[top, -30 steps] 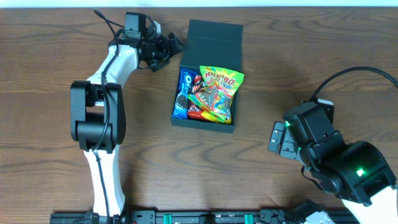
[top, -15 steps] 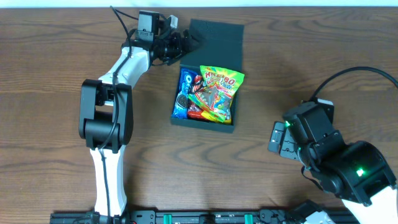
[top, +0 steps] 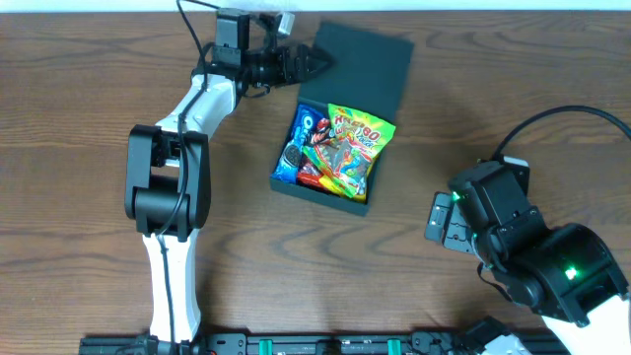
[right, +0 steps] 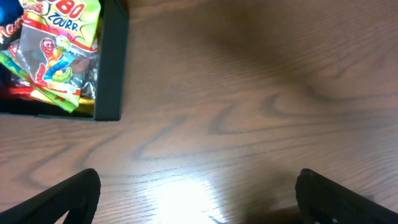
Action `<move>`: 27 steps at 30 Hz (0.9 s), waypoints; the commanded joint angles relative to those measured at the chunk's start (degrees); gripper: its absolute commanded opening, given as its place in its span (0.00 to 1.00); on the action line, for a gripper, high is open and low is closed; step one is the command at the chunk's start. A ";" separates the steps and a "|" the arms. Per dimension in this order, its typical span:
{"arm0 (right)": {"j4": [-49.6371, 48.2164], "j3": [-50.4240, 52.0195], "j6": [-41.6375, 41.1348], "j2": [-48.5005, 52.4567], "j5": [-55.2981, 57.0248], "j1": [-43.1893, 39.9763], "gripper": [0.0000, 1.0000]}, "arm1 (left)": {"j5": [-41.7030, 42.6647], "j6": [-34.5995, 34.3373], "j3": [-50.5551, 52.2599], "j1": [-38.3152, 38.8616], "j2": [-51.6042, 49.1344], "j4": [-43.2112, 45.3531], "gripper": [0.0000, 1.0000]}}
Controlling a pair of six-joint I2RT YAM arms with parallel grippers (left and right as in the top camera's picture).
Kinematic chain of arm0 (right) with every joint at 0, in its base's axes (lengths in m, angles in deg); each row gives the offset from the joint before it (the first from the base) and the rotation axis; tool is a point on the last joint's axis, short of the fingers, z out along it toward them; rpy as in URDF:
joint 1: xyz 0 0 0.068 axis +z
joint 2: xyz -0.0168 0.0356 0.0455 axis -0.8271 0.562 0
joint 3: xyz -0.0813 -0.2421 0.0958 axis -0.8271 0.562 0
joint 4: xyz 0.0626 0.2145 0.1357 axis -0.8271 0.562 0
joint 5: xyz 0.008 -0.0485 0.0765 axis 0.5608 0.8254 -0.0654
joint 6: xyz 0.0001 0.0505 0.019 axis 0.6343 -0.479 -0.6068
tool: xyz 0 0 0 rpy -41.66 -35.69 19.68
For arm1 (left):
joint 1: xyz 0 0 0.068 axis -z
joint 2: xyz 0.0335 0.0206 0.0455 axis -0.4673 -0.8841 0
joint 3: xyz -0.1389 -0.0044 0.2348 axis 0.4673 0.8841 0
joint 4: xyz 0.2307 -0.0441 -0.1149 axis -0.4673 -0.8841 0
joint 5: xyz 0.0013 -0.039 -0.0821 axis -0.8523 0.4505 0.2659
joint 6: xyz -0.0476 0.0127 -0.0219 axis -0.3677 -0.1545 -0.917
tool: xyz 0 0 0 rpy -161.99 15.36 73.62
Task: Pack container
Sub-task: 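Hook the left gripper on the box lid's top edge and pull it forward, then swing the lid down over the box with the left gripper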
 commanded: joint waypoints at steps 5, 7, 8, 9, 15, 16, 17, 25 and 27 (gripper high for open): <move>-0.09 0.22 -0.74 0.02 0.63 0.11 0.99 | 10.27 6.67 -4.09 0.28 2.75 0.55 0.95; -0.09 0.22 -0.74 0.02 0.63 0.11 0.99 | 10.86 9.09 -4.09 0.55 4.66 -1.03 0.96; -0.13 0.22 -0.74 0.02 0.66 0.11 0.99 | 10.84 10.71 -4.09 0.66 5.64 -2.47 0.95; -0.20 0.22 -0.74 0.02 0.66 0.11 0.99 | 10.64 13.16 -4.09 0.98 7.08 -4.85 0.95; -0.68 0.22 -0.76 0.02 0.87 0.11 0.99 | 4.48 29.99 -4.09 3.98 13.46 -24.37 0.95; -0.70 0.22 -0.74 0.02 1.14 0.11 0.99 | 1.97 33.48 -4.09 4.83 14.67 -28.41 0.95; -0.68 0.22 -0.74 0.02 1.44 0.11 0.99 | -0.50 36.30 -4.09 5.81 15.80 -32.04 0.95; -0.90 0.22 -0.74 0.02 2.19 0.11 0.99 | -11.87 42.42 -4.09 10.36 21.53 -46.45 0.95; -0.90 0.22 -0.74 0.02 2.16 0.11 0.99 | -13.16 42.45 -4.09 10.34 22.21 -48.35 0.95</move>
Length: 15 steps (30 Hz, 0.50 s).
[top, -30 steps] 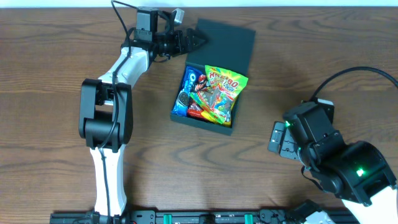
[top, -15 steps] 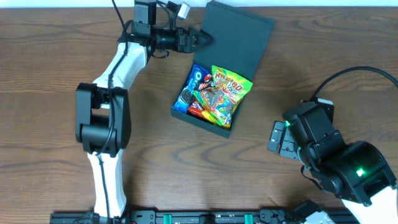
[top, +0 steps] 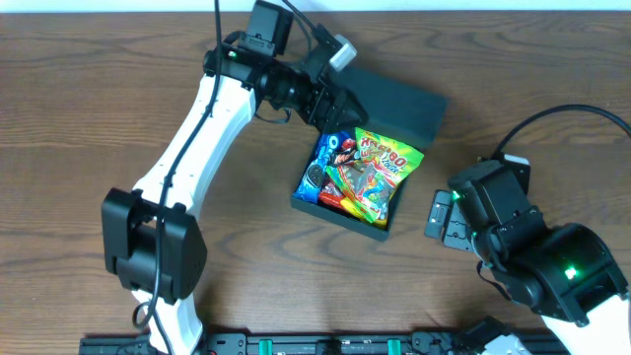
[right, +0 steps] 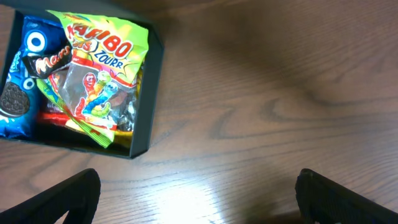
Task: Pack container
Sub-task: 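Swing the lid down over the box with the left gripper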
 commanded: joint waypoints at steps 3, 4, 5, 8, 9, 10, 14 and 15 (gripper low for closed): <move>-0.02 0.15 -0.74 0.02 1.42 0.11 0.99 | -6.43 3.45 -0.90 -0.92 2.03 -4.85 0.95; -0.02 0.15 -0.74 0.02 1.42 0.11 0.99 | -7.13 3.48 -0.90 -0.92 2.16 -6.25 0.95; -0.02 0.15 -0.74 0.02 1.44 0.11 0.99 | -7.45 3.78 -0.90 -0.92 2.25 -7.67 0.95; -0.02 0.15 -0.74 0.02 1.64 0.11 0.99 | -7.48 5.42 -0.90 -0.92 2.62 -11.43 0.95; -0.04 0.15 -0.72 0.02 1.70 0.11 0.99 | -7.45 5.57 -0.90 -0.92 2.80 -12.28 0.95; -0.02 0.15 -0.74 0.02 2.03 0.11 0.99 | -7.50 5.62 -0.90 -0.94 3.04 -13.22 0.96; 0.00 0.15 -0.74 0.02 2.91 0.11 0.99 | -7.54 6.45 -0.90 -0.92 5.03 -16.63 0.95; -0.02 0.15 -0.74 0.02 2.91 0.11 0.99 | -7.52 6.40 -0.90 -0.92 5.57 -16.98 0.95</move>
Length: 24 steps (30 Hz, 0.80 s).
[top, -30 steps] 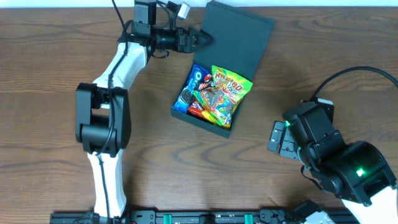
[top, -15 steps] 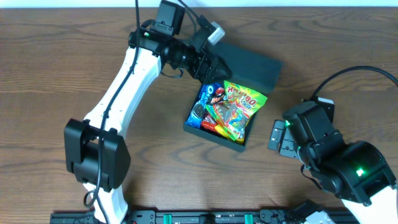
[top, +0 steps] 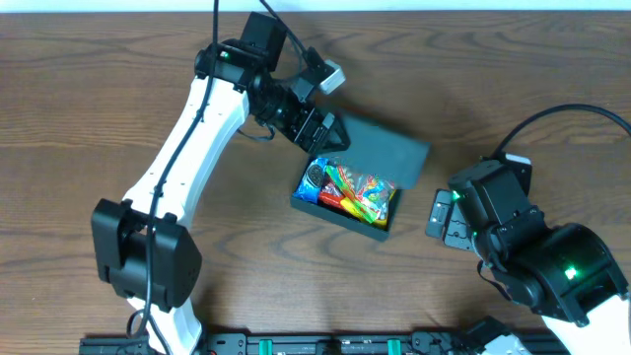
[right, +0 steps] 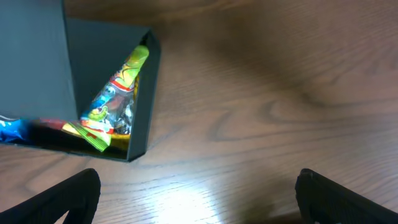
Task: Pack container
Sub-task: 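Swing the lid down over the box with the left gripper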
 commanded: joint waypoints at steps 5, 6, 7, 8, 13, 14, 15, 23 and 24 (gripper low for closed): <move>0.00 0.15 -0.74 0.02 1.92 0.11 0.99 | -2.14 1.55 -0.87 -0.26 7.17 -2.10 0.95; 0.00 0.15 -0.74 0.02 1.92 0.11 0.99 | -2.93 1.57 -0.87 -0.26 8.00 -2.05 0.95; 0.00 0.15 -0.74 0.02 1.92 0.11 0.99 | -3.50 1.57 -0.87 -0.26 8.70 -2.03 0.96; 0.00 0.15 -0.74 0.02 1.92 0.11 0.99 | -3.96 1.55 -0.87 -0.26 9.51 -1.97 0.95; 0.00 0.15 -0.76 0.02 1.90 0.11 0.99 | -4.70 1.57 -0.87 -0.09 12.52 -2.14 0.95; -0.02 0.15 -0.76 0.02 1.92 0.11 0.99 | -4.87 1.60 -0.87 -0.04 12.70 -2.23 0.95; -0.13 0.15 -0.76 0.04 1.92 0.11 0.99 | -5.18 1.60 -0.87 -0.04 12.83 -2.29 0.95; -6.62 3.06 -1.84 2.78 3.02 0.07 0.99 | -18.21 -1.53 -0.85 -0.04 12.59 0.33 0.95; -7.21 3.17 -1.86 3.78 2.99 0.07 0.99 | -19.87 -2.60 -0.83 -0.04 12.20 1.29 0.95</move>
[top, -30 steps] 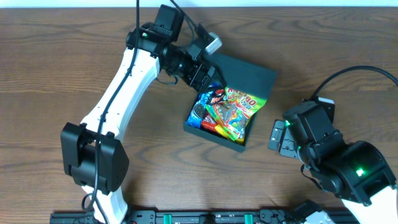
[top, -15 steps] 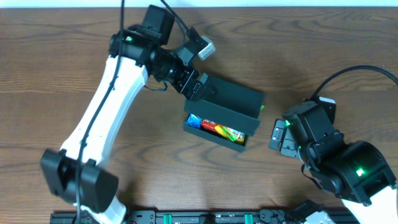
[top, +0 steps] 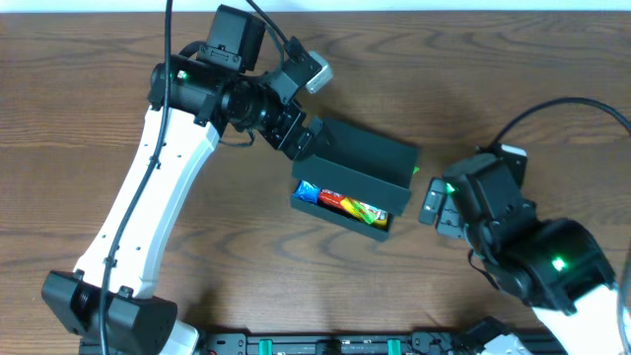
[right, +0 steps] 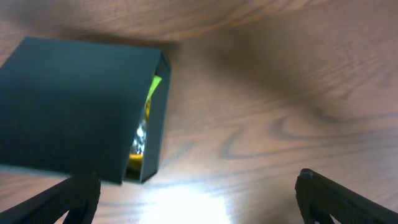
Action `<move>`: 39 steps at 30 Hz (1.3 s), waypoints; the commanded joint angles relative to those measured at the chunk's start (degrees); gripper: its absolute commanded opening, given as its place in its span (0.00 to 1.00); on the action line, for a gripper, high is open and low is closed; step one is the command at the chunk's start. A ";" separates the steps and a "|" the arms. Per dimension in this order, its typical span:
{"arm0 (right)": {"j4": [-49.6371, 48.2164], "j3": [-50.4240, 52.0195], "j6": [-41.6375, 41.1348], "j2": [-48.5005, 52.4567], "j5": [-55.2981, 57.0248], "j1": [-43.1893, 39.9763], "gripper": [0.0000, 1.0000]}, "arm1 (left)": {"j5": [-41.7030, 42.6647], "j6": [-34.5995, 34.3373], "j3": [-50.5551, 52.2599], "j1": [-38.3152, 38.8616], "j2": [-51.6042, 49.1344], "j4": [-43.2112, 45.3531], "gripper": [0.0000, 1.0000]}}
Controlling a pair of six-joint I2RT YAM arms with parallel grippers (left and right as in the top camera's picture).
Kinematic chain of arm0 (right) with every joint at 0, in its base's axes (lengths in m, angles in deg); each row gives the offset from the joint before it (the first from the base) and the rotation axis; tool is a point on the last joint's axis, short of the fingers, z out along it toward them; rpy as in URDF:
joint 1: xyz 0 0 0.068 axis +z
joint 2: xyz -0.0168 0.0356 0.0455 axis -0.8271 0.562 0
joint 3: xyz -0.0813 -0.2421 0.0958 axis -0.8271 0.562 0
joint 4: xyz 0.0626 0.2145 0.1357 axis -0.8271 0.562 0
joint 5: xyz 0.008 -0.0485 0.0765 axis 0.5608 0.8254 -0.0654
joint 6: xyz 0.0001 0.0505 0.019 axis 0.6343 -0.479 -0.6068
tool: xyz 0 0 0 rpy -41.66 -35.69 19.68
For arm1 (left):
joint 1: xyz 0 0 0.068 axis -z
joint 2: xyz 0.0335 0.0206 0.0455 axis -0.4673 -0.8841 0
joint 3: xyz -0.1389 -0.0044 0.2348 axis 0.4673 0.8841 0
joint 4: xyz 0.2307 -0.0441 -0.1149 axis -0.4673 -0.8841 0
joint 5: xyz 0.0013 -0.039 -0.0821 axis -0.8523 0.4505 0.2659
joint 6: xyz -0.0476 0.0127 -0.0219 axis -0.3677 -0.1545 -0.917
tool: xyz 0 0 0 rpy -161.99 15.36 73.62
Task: Pack container
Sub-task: 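Swing the lid down over the box with the left gripper, then press the right gripper down on the lid to close it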
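Observation:
A dark box [top: 337, 220] sits mid-table with its lid [top: 365, 158] tilted low over it. Only a strip of colourful snack packets [top: 345, 204] shows along the front. My left gripper [top: 301, 138] is at the lid's left edge, shut on it. The right wrist view shows the lid [right: 74, 106] from above and a sliver of yellow packet [right: 148, 109] in the gap beside the box's wall [right: 157, 124]. My right gripper [right: 199, 202] hovers open over bare wood right of the box, holding nothing. Its fingers [right: 336, 196] are spread wide.
The brown wooden table [top: 493, 79] surrounds the box on all sides. My right arm's bulky body [top: 532, 256] fills the lower right, with its cable arcing above. The left arm [top: 148, 197] stretches across the left half.
The lid has come down further over the box and hides most of the snacks. The left arm has shifted left. My right gripper has moved slightly towards the box and stays open.
At first the box lay open at the upper middle, lid flat behind it, with my left gripper at the lid's edge. Then the box stood further right and down, still open. After that the lid was half over the snacks, and now it nearly covers them.

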 commanded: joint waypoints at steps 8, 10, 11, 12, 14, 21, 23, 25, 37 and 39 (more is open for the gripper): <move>-3.91 1.22 -1.86 8.13 1.84 0.07 0.99 | -7.61 -3.02 -0.79 2.29 -3.85 -0.09 0.95; -4.28 1.22 -1.86 8.66 2.10 0.07 0.99 | -7.93 -2.82 -0.76 3.67 -4.17 -1.22 0.95; -4.48 1.22 -1.86 8.85 2.47 0.07 0.99 | -8.50 -2.82 -0.74 4.44 -4.17 -1.81 0.95; -4.74 1.22 -1.84 9.01 2.58 0.07 0.99 | -9.38 -2.82 -0.74 5.35 -4.17 -2.56 0.95; -4.79 1.22 -1.86 9.31 2.84 0.07 0.99 | -11.80 -2.84 -0.74 7.06 -4.17 -4.26 0.95; -4.48 1.36 -1.86 10.78 2.80 0.07 0.99 | -16.24 -3.19 -0.72 9.81 -4.17 -10.54 0.95; -4.44 1.46 -1.86 11.04 2.60 0.07 0.99 | -17.20 -3.61 -0.68 9.77 -4.17 -11.85 0.95; -4.35 1.46 -1.86 11.30 2.01 0.07 0.99 | -19.58 -4.85 -0.22 9.79 -4.17 -12.76 0.95; -3.89 1.18 -1.33 10.16 0.66 0.11 0.99 | -20.70 -7.17 2.16 11.72 -2.38 -14.36 0.95; -3.93 -0.09 0.63 8.00 -1.53 0.11 0.99 | -20.74 -7.41 2.16 12.28 -0.15 -14.38 0.95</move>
